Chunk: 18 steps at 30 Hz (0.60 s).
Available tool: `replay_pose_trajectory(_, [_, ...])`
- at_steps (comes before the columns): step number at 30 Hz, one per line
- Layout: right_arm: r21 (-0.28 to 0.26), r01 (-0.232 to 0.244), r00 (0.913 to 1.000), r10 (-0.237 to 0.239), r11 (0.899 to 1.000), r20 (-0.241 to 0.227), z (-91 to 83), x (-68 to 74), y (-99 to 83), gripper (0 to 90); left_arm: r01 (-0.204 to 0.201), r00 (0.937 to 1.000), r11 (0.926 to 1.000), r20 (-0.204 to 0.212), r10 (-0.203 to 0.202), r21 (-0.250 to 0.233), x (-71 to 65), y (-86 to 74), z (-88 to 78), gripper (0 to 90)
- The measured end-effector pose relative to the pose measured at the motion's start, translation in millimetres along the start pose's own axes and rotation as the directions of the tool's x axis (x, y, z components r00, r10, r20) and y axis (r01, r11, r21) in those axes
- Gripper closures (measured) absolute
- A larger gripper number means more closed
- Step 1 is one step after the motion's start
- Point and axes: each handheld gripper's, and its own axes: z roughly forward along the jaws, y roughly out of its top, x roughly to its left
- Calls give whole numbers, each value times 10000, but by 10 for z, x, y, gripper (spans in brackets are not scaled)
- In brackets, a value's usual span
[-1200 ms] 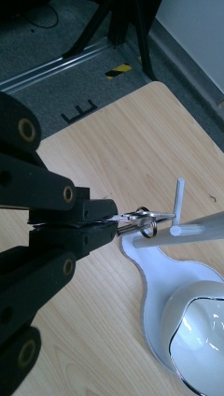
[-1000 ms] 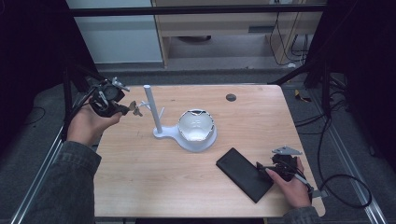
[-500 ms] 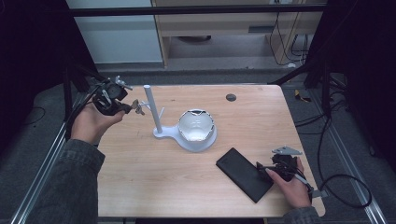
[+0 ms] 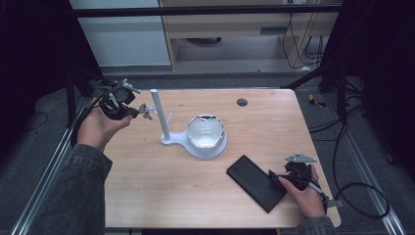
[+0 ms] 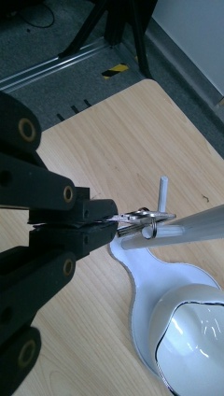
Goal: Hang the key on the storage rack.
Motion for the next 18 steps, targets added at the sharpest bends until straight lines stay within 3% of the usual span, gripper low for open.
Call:
replay_pose_trajectory(12, [-2, 9, 10000, -9, 10000, 13, 0, 0, 0, 20, -9, 10000, 10000, 26, 9, 29, -8, 16, 61, 882])
replay_pose_trajectory(18, [3, -1, 10000, 1, 10000, 21, -1, 1, -1, 21, 34, 10000, 9983, -79, -39, -575, -38, -24, 36, 828])
